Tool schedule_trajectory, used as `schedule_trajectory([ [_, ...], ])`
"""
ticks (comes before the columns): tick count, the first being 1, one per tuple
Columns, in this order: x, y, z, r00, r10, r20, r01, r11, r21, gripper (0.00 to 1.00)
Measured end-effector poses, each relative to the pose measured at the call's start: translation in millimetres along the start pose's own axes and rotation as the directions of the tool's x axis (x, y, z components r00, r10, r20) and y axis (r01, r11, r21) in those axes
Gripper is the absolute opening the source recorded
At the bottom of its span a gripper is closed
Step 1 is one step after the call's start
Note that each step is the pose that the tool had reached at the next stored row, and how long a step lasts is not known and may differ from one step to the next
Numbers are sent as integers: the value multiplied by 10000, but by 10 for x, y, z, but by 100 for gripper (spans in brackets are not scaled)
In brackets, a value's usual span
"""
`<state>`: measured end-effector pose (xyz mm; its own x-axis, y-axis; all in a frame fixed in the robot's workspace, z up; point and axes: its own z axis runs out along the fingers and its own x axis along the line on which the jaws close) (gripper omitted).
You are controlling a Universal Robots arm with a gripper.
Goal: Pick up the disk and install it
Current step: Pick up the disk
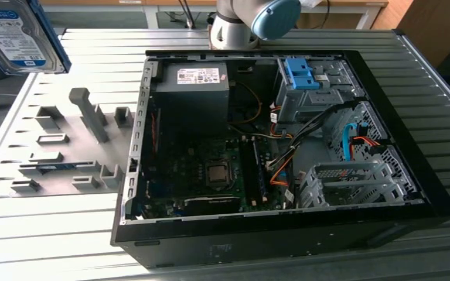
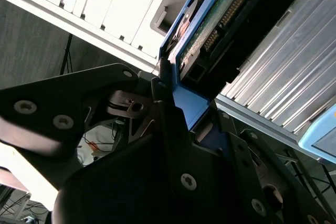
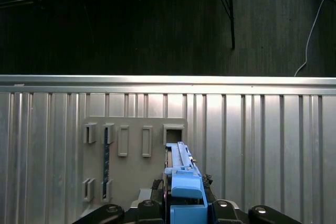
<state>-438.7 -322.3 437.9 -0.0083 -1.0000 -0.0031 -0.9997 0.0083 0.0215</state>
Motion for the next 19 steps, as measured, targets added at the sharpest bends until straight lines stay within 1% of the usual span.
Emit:
schedule_trajectory([
  [6, 0, 1, -44, 10000, 0, -1, 0, 10000, -1, 37],
  [19, 0, 4, -183, 10000, 0, -1, 0, 10000, 0, 37],
])
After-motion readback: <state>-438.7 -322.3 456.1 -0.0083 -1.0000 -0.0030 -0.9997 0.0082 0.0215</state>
